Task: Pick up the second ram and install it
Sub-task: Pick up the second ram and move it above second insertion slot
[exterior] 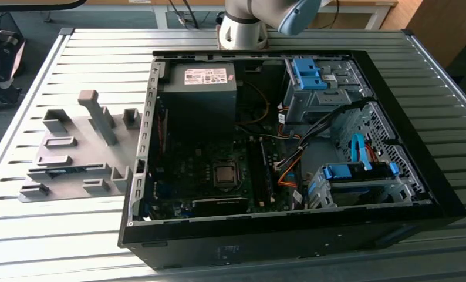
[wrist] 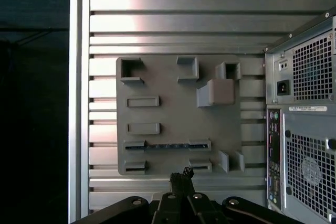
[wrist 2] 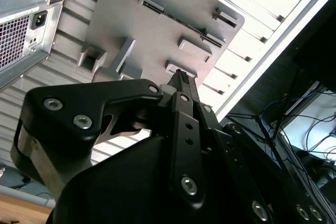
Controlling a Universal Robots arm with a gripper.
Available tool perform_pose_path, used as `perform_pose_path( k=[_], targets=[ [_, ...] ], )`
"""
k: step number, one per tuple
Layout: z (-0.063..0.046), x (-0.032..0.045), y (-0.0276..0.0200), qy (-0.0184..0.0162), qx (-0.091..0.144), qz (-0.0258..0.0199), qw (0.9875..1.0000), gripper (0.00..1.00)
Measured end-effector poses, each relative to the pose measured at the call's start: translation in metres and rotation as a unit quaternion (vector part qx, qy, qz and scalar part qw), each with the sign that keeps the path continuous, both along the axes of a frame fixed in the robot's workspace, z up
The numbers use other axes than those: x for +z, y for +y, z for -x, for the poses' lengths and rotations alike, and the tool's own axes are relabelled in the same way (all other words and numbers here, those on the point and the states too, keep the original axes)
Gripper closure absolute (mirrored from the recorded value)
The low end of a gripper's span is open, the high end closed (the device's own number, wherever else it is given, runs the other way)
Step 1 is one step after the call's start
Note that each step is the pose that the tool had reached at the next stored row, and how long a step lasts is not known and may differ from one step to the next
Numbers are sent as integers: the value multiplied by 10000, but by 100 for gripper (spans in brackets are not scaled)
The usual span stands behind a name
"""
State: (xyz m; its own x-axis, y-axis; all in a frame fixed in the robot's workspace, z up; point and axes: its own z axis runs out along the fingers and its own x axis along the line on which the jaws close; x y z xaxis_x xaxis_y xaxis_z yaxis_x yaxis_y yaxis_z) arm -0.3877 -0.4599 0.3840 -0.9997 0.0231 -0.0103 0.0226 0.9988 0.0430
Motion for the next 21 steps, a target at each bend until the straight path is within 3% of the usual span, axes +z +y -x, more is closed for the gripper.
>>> perform_pose_path(
  k=[7,21],
  targets=[
    [0,0,0,0,157,0,9999,89],
    [0,0,0,0,210,0,9998,89]
  ],
)
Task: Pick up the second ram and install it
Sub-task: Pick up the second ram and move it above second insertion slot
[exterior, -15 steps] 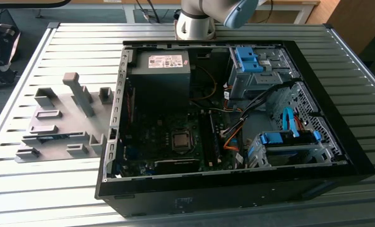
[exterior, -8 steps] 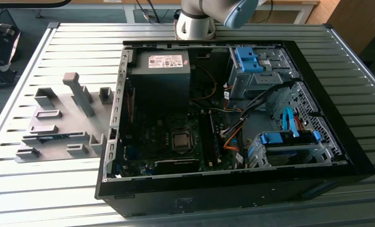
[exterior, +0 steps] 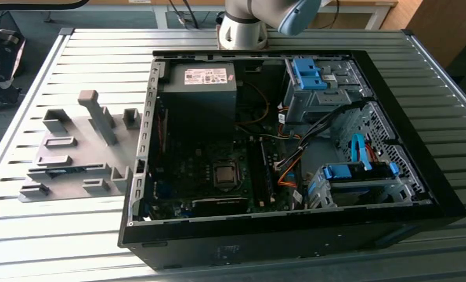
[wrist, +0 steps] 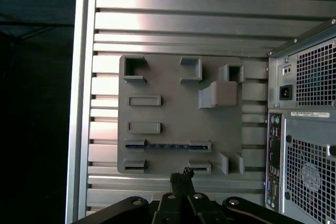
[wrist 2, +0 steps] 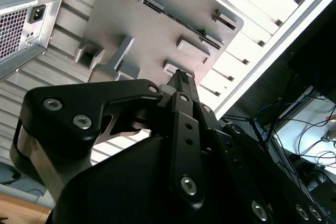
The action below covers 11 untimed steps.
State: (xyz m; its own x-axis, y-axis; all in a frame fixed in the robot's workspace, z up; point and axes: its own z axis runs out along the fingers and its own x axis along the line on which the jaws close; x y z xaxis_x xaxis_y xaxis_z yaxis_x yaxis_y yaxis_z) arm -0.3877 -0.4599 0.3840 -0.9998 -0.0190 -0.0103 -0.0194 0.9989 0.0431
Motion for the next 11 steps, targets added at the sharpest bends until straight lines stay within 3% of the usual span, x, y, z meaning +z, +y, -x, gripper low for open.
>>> perform_pose_path(
  k=[11],
  targets=[
    [0,0,0,0,216,0,9998,89]
  ],
)
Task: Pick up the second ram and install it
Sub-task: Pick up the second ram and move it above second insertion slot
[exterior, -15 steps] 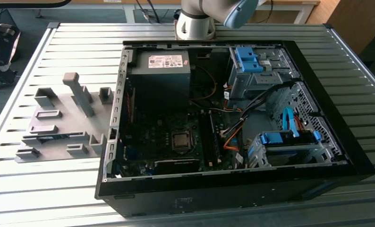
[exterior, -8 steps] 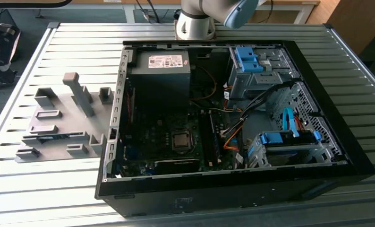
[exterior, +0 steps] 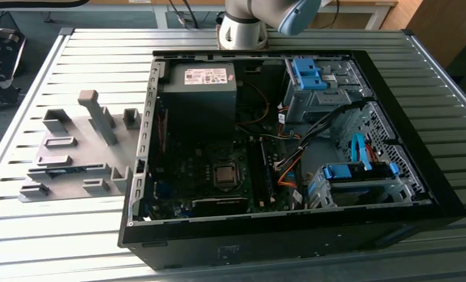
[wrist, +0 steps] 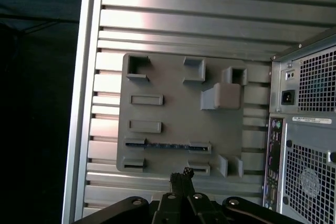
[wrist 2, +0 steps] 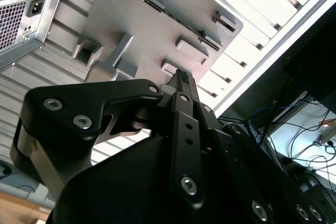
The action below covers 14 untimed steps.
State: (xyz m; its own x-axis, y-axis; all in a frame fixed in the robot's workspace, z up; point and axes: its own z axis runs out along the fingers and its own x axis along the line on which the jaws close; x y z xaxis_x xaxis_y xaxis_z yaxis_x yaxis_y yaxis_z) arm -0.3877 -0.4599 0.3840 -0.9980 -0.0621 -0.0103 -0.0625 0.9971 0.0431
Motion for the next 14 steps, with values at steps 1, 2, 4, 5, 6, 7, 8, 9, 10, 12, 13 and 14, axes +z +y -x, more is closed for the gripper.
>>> perform_pose_path(
  k=[1,2,4,5,6,7,8,9,10,12,13,14],
  targets=[
    [0,0,0,0,20,0,10000,89],
    [0,0,0,0,40,0,10000,89],
    [0,0,0,0,82,0,10000,89],
    [0,0,0,0,102,0,9999,89],
    [0,0,0,0,123,0,9999,89],
    [0,0,0,0,143,0,9999,89],
    [0,0,0,0,162,0,9999,89],
    [0,0,0,0,181,0,9998,89],
    [0,0,0,0,200,0,9998,89],
    [0,0,0,0,240,0,9997,89],
    [0,0,0,0,259,0,9997,89],
    [0,0,0,0,279,0,9996,89]
  ],
)
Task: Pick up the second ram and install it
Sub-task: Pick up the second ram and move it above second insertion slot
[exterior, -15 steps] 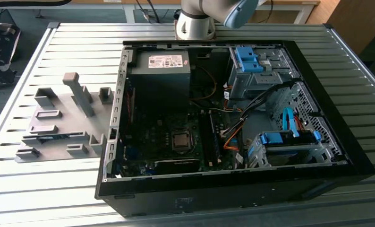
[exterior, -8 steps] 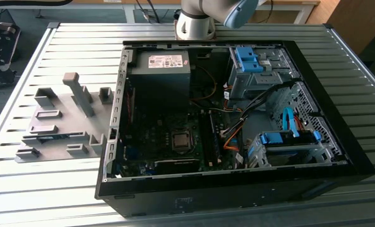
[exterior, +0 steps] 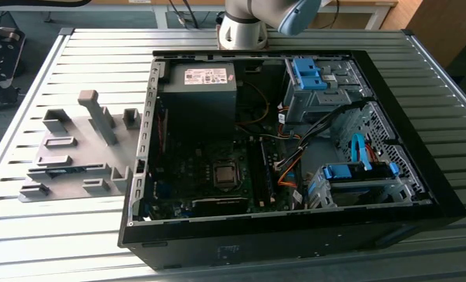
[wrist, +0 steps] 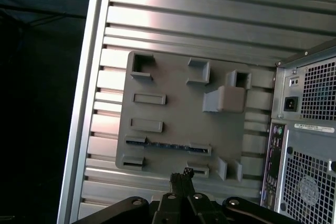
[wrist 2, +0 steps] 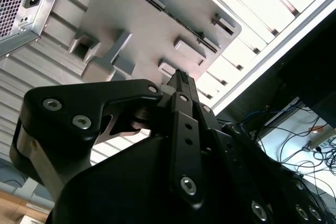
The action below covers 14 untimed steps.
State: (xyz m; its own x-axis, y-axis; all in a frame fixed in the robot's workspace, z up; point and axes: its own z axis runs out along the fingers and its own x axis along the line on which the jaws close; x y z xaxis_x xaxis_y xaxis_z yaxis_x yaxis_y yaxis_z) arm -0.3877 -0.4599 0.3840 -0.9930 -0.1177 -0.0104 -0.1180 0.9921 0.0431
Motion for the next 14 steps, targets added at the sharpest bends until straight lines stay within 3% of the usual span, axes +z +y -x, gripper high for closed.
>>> perform_pose_path(
  k=[14],
  targets=[
    [0,0,0,0,276,0,9996,89]
  ],
)
